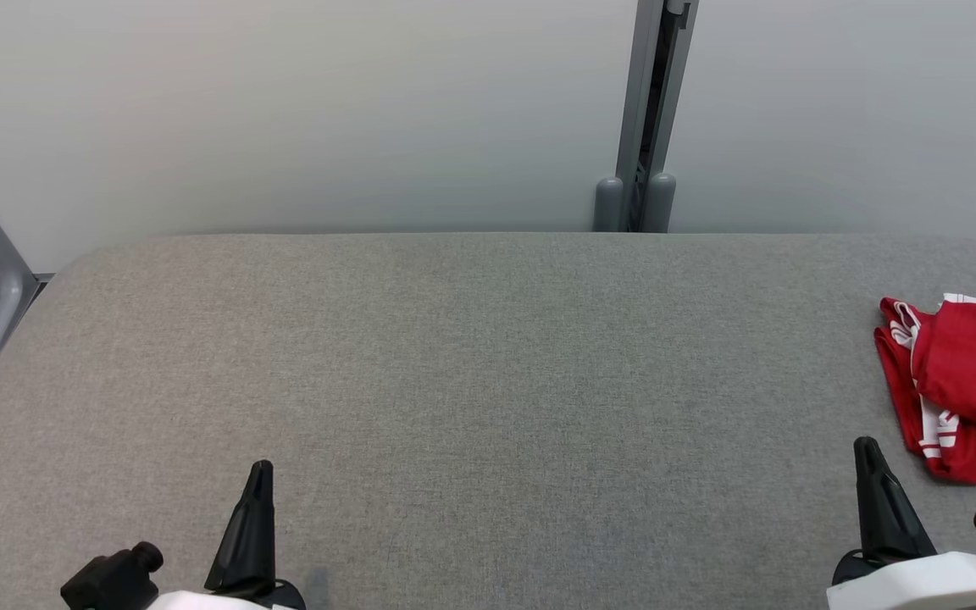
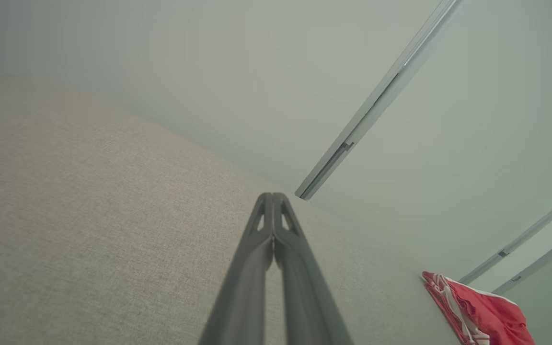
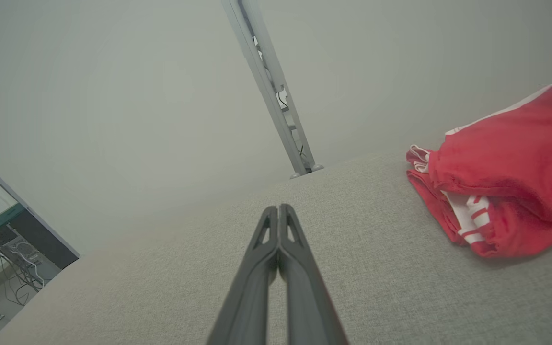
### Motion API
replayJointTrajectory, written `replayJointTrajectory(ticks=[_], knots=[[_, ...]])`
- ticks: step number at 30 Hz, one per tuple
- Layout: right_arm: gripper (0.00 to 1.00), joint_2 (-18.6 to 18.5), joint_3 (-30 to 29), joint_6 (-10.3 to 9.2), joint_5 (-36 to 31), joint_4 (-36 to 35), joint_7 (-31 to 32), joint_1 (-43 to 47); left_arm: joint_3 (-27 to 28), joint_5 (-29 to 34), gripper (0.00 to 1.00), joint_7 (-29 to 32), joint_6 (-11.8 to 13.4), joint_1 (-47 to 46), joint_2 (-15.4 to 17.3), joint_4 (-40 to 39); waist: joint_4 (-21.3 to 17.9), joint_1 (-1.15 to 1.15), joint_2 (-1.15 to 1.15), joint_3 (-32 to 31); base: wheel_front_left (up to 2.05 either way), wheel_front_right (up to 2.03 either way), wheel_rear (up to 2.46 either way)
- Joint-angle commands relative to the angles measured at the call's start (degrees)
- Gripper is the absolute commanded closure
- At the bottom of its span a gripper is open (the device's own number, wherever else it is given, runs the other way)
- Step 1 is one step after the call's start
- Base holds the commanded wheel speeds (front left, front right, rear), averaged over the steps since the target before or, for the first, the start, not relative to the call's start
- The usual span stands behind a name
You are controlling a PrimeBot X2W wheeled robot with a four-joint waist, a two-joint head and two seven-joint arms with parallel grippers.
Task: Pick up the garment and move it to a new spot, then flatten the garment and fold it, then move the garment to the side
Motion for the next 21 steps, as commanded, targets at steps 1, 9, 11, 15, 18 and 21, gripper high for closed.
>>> replayJointTrajectory(ticks=[1,9,11,15,18,21], knots=[[1.00,-0.6,-0.5,0.01,2.6,-0.5,0.6,-1.7,0.4,-2.1,1.00,0.5,-0.5,-2.2,0.4,-0.2,-0.1,0.00,0.00,0.0,0.00,0.00,0.00],[1.00,-0.8,-1.8,0.01,10.3,-0.2,2.4,-2.2,0.6,-8.7,1.00,2.0,-0.9,-4.3,0.6,1.6,-0.4,0.00,0.00,0.2,0.00,0.00,0.00],[1.00,-0.8,-2.1,0.01,12.1,-0.2,2.9,-2.2,0.7,-10.2,1.00,2.3,-1.1,-4.8,0.6,2.0,-0.5,0.00,0.00,0.2,0.00,0.00,0.00],[1.00,-0.9,-2.8,0.01,16.4,-0.1,4.0,-2.5,0.8,-13.9,1.00,3.2,-1.3,-6.0,0.7,2.9,-0.7,0.00,0.00,0.4,0.00,0.00,0.00],[1.00,-0.9,-3.3,0.01,19.0,0.0,4.6,-2.7,0.9,-16.0,1.00,3.7,-1.4,-6.6,0.7,3.4,-0.8,0.00,0.00,0.4,0.00,0.00,0.00],[1.00,-1.0,-3.7,0.01,21.4,0.1,5.2,-2.9,1.1,-18.1,1.00,4.2,-1.6,-7.2,0.8,3.9,-0.9,0.00,0.00,0.5,0.00,0.00,0.00]])
